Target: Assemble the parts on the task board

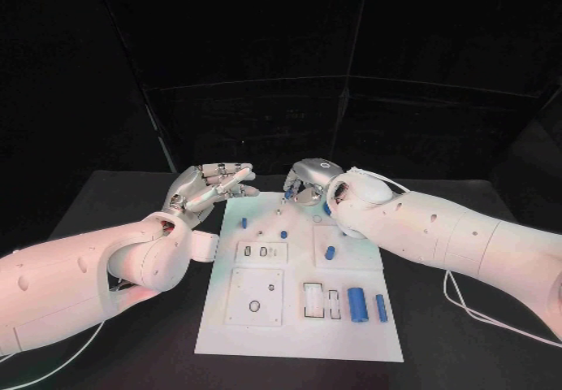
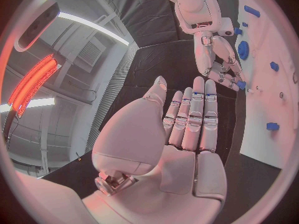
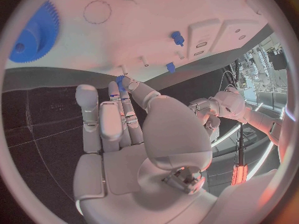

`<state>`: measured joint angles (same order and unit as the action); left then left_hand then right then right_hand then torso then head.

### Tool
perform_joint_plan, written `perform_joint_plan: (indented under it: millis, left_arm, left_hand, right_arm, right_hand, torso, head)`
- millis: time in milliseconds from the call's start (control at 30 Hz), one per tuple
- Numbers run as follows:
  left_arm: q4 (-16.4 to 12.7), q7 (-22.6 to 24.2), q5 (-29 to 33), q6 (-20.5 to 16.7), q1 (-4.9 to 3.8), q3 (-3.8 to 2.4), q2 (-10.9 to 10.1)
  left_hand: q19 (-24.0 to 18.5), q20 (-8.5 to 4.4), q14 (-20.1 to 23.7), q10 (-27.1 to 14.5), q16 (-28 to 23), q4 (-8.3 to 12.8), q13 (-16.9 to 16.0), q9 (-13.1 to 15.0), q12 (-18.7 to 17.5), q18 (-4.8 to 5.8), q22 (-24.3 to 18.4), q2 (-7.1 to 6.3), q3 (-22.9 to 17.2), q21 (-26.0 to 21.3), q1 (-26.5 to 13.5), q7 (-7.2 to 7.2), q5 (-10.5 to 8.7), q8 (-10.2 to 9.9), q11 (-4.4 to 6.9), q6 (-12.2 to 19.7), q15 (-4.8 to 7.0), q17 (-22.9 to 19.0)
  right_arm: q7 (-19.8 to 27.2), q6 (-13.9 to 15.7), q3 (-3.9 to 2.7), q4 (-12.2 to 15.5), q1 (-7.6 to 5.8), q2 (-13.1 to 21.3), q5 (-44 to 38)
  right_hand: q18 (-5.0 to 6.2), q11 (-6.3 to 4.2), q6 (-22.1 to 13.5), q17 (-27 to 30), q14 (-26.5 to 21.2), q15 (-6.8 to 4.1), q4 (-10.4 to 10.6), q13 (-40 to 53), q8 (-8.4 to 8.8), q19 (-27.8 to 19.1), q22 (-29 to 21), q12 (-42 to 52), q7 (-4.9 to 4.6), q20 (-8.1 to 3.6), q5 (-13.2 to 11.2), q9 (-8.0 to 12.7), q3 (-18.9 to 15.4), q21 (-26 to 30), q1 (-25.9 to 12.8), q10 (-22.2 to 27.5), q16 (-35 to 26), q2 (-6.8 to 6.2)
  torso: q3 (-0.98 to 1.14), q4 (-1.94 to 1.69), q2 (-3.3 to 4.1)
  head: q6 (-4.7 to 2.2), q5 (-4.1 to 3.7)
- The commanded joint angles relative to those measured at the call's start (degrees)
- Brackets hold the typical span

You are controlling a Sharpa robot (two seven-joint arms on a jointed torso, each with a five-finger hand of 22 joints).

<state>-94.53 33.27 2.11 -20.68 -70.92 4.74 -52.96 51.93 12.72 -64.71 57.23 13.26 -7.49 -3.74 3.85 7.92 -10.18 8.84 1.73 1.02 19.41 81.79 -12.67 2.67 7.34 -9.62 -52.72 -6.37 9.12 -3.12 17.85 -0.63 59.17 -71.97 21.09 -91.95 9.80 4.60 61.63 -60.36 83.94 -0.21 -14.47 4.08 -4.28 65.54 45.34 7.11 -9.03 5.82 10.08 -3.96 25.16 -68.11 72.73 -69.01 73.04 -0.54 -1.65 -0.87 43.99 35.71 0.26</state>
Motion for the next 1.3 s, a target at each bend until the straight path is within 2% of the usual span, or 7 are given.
perform_joint_plan:
  millis: [33,667,967,1100,1167,1233,1300]
  left_arm:
    - [-0.1,0.2,-0.4,0.9,-0.15,-0.05,0.2]
    - [0.0,0.1,-0.4,0.9,-0.52,-0.05,0.4]
    - [0.1,0.1,-0.4,0.9,-0.66,-0.05,0.4]
    - [0.1,0.0,-0.4,1.0,-0.70,-0.05,0.4]
    - [0.1,0.0,-0.4,1.0,-0.72,-0.05,0.4]
    - [0.2,0.0,-0.4,1.0,-0.73,-0.04,0.4]
    - [0.2,0.0,-0.4,1.1,-0.74,-0.04,0.3]
  left_hand:
    - [0.4,0.13,0.1,0.3,-0.4,0.2,0.1,-0.1,-0.3,-0.26,-0.1,0.32,0.1,0.0,0.0,0.02,0.15,-0.3,0.00,-0.6,-0.15,0.1]
    - [0.4,0.13,0.1,0.2,-0.4,0.3,0.1,-0.1,-0.3,-0.26,-0.1,0.33,0.0,-0.1,0.0,0.00,0.14,-0.3,-0.01,-0.6,-0.16,0.1]
    - [0.4,0.13,0.1,0.2,-0.4,0.3,0.1,-0.1,-0.3,-0.26,-0.1,0.33,0.0,-0.1,0.0,0.00,0.14,-0.3,-0.01,-0.6,-0.16,0.1]
    - [0.4,0.13,0.1,0.2,-0.4,0.3,0.1,-0.1,-0.3,-0.26,-0.1,0.33,0.0,-0.1,0.0,0.00,0.14,-0.3,-0.01,-0.6,-0.16,0.1]
    - [0.4,0.13,0.1,0.2,-0.4,0.3,0.1,-0.1,-0.3,-0.26,-0.1,0.33,0.0,-0.1,0.0,0.00,0.14,-0.3,-0.01,-0.6,-0.16,0.1]
    - [0.4,0.13,0.1,0.2,-0.4,0.3,0.1,-0.1,-0.3,-0.26,-0.1,0.33,0.0,-0.1,0.0,0.00,0.14,-0.3,-0.01,-0.6,-0.16,0.1]
    - [0.4,0.13,0.1,0.2,-0.4,0.3,0.1,-0.1,-0.3,-0.26,-0.1,0.33,0.0,-0.1,0.0,0.00,0.14,-0.3,-0.01,-0.6,-0.16,0.1]
  right_arm:
    - [1.3,-1.4,-0.04,-0.8,-0.16,-0.6,0.6]
    - [0.6,-4.8,-0.04,-3.8,-0.15,-3.3,0.0]
    - [0.3,-5.1,-0.03,-4.5,-0.15,-3.7,-0.1]
    - [0.2,-4.2,-0.03,-4.7,-0.15,-3.8,-0.1]
    - [0.2,-3.4,-0.03,-4.7,-0.15,-3.7,-0.2]
    - [0.2,-2.2,-0.03,-4.4,-0.15,-3.4,-0.2]
    - [0.2,-1.4,-0.03,-3.9,-0.15,-3.0,-0.2]
  right_hand:
    - [-1.13,0.25,0.2,0.0,1.5,0.15,0.4,-0.1,0.24,-0.2,0.1,-0.2,-0.19,0.16,-0.4,0.1,0.0,-0.2,-0.3,-0.1,0.2,-0.33]
    - [-1.11,0.31,0.0,0.2,1.4,0.21,0.8,-0.1,0.36,-0.3,0.0,-0.4,-0.24,0.21,-0.4,0.1,-0.1,-0.2,-0.6,0.1,0.1,-0.60]
    - [-0.87,0.92,-1.6,1.5,1.0,0.68,1.6,-0.4,0.72,-1.5,-1.4,-1.7,-0.71,0.56,-0.5,0.2,0.1,0.5,-1.0,2.1,-0.4,-1.66]
    - [-0.17,1.81,-4.7,5.4,-0.2,1.44,2.1,-0.5,0.86,-4.2,-5.5,-3.1,-1.37,1.15,-0.8,0.4,-0.2,2.7,-1.4,5.5,-2.9,-3.00]
    - [0.57,2.23,-8.7,9.2,-1.4,1.87,2.4,-0.5,0.77,-6.9,-9.5,-3.5,-1.42,1.56,-2.0,0.5,-1.2,5.2,-1.3,9.7,-5.5,-4.11]
    - [0.83,2.60,-15.3,13.0,-2.7,2.02,2.9,-0.3,0.79,-8.4,-11.6,-3.0,-0.80,1.95,-3.0,0.4,-3.5,7.2,-0.4,14.5,-8.2,-4.81]
    - [0.83,2.69,-16.2,14.5,-3.1,2.17,3.3,-0.2,0.84,-8.5,-12.0,-2.5,-0.57,2.06,-3.0,0.4,-4.6,7.6,0.3,15.8,-9.2,-4.84]
  torso:
    - [-0.02,-0.08,0.02]
    - [0.00,0.04,0.00]
    - [0.03,0.05,0.00]
    - [0.01,0.10,0.00]
    - [0.03,0.12,0.00]
    - [0.06,0.13,0.00]
    - [0.10,0.15,-0.01]
  head:
    - [0.03,-0.04]
    - [0.49,0.44]
    - [0.55,0.53]
    - [0.57,0.56]
    - [0.56,0.56]
    - [0.49,0.57]
    - [0.49,0.58]
